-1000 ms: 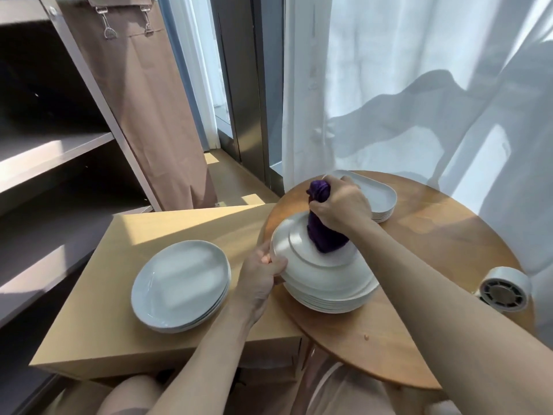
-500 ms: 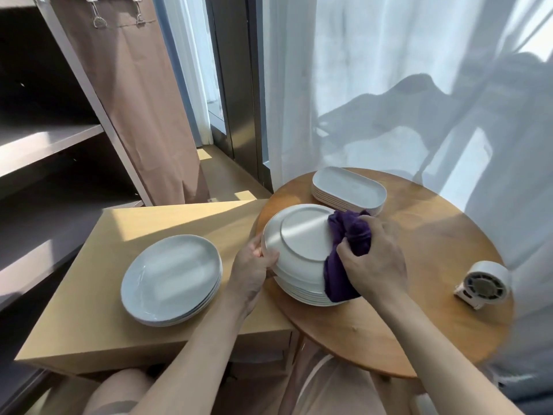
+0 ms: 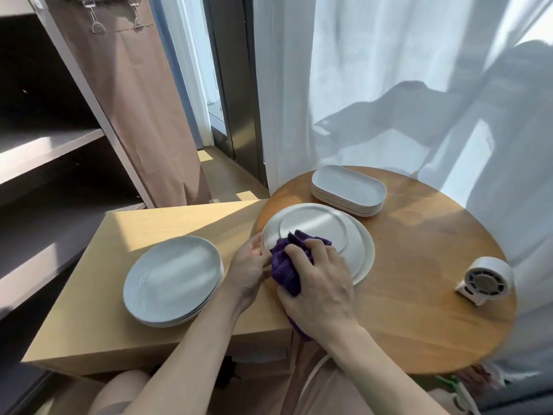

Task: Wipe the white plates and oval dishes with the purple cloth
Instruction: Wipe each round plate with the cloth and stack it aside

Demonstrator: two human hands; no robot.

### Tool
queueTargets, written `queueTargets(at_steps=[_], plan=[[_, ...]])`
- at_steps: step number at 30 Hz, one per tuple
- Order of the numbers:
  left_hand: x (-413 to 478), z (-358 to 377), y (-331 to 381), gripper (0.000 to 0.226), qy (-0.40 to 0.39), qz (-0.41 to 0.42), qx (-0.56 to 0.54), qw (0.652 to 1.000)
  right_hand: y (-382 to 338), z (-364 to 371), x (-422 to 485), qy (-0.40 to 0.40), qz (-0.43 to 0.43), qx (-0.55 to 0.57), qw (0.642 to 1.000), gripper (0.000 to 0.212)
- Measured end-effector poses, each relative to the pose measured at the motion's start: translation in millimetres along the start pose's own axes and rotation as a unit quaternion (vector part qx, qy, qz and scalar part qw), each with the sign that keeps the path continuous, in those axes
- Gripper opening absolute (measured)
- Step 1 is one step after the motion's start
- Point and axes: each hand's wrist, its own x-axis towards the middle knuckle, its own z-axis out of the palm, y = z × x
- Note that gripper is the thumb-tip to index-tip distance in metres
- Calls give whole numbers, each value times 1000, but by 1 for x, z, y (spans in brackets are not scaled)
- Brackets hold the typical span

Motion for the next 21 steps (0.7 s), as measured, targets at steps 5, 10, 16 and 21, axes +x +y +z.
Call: queueTargets(at_steps=[5,10,16,21], plan=[[0,-1,9,37,4,-40,-9,999,13,-7,-4,17,36,66,997,53],[4,2,28,35,1,-67,-19,998,43,-16,-4,39,101,111,988,54],[2,7,44,37,-26,-58,-82,995,51,-13,-1,89,135,190,968,51],[-10,10,67,50,-10,10,-21,1000,44,-10,-2,118,104,226,961,50]])
